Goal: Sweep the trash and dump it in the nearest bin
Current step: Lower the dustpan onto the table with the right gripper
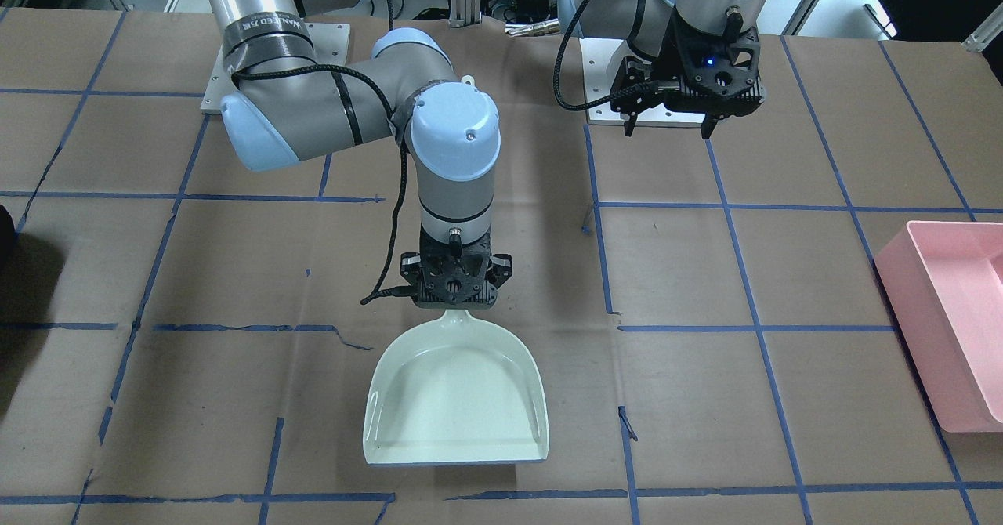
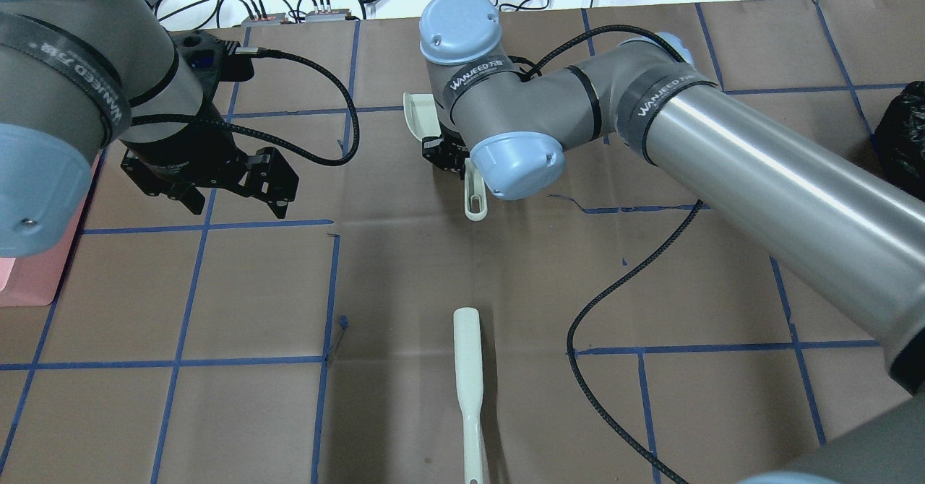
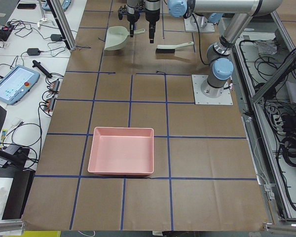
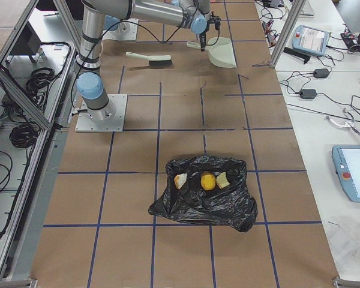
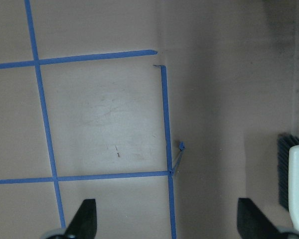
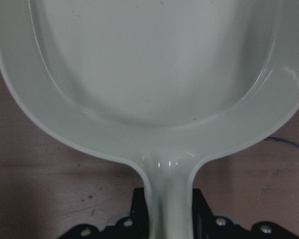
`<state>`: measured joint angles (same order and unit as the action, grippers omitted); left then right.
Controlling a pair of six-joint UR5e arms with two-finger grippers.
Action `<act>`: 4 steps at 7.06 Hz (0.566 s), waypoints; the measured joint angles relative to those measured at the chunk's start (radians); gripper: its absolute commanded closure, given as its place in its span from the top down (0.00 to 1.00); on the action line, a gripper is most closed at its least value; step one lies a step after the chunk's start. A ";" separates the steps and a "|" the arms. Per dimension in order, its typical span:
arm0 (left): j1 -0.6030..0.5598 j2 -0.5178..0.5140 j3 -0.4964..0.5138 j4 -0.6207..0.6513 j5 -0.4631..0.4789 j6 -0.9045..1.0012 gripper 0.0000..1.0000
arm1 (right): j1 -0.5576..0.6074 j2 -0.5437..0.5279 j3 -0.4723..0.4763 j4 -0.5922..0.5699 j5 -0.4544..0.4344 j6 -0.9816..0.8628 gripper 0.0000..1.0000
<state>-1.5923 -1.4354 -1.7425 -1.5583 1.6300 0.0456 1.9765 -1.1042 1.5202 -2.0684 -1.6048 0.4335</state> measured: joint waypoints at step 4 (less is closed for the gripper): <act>0.000 -0.004 -0.002 0.015 0.001 -0.001 1.00 | 0.006 0.091 -0.048 -0.005 0.003 0.034 0.00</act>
<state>-1.5923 -1.4393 -1.7446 -1.5434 1.6308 0.0445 1.9829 -1.0129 1.4726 -2.0731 -1.6016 0.4677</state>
